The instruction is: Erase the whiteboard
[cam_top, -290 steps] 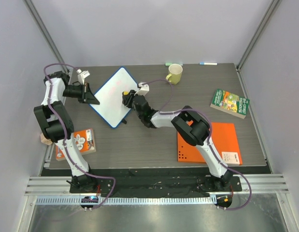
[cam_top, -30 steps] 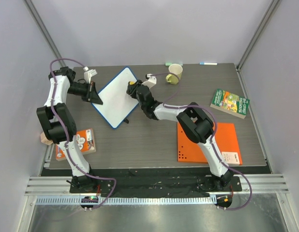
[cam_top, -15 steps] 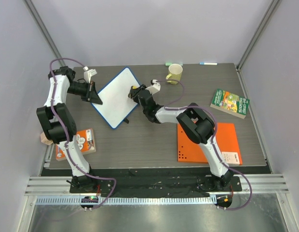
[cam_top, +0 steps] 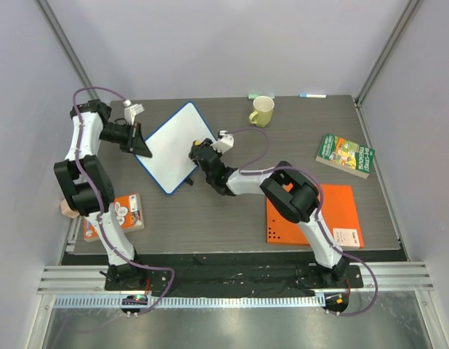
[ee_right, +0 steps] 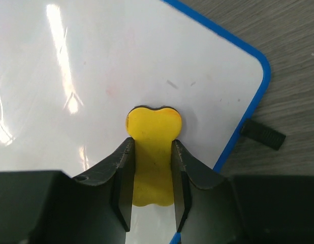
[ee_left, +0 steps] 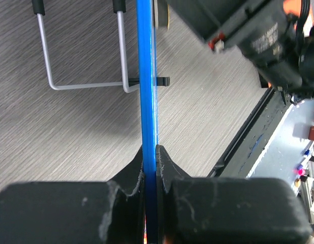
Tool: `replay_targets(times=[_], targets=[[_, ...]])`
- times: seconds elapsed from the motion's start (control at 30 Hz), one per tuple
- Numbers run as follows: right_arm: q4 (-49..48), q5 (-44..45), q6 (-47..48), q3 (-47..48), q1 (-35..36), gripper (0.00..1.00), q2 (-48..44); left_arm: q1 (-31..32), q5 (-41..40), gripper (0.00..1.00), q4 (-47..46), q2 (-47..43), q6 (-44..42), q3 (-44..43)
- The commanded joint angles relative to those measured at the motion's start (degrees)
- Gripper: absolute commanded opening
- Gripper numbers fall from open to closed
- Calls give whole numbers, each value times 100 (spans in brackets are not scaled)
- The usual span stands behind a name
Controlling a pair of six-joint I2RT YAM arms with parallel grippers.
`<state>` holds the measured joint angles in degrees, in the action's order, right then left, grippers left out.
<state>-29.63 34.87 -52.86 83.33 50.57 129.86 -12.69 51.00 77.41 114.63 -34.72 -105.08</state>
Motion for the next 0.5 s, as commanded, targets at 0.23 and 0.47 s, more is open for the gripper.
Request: replay_targets(times=[0.23,0.47], targets=[[810,-228,302,-2345,823,1,-1985,232,621,0,1129,-151,-167,-57],[1371,616,637,-3751,823,1,-3939,232,586,0,1110,33,-105,-153]])
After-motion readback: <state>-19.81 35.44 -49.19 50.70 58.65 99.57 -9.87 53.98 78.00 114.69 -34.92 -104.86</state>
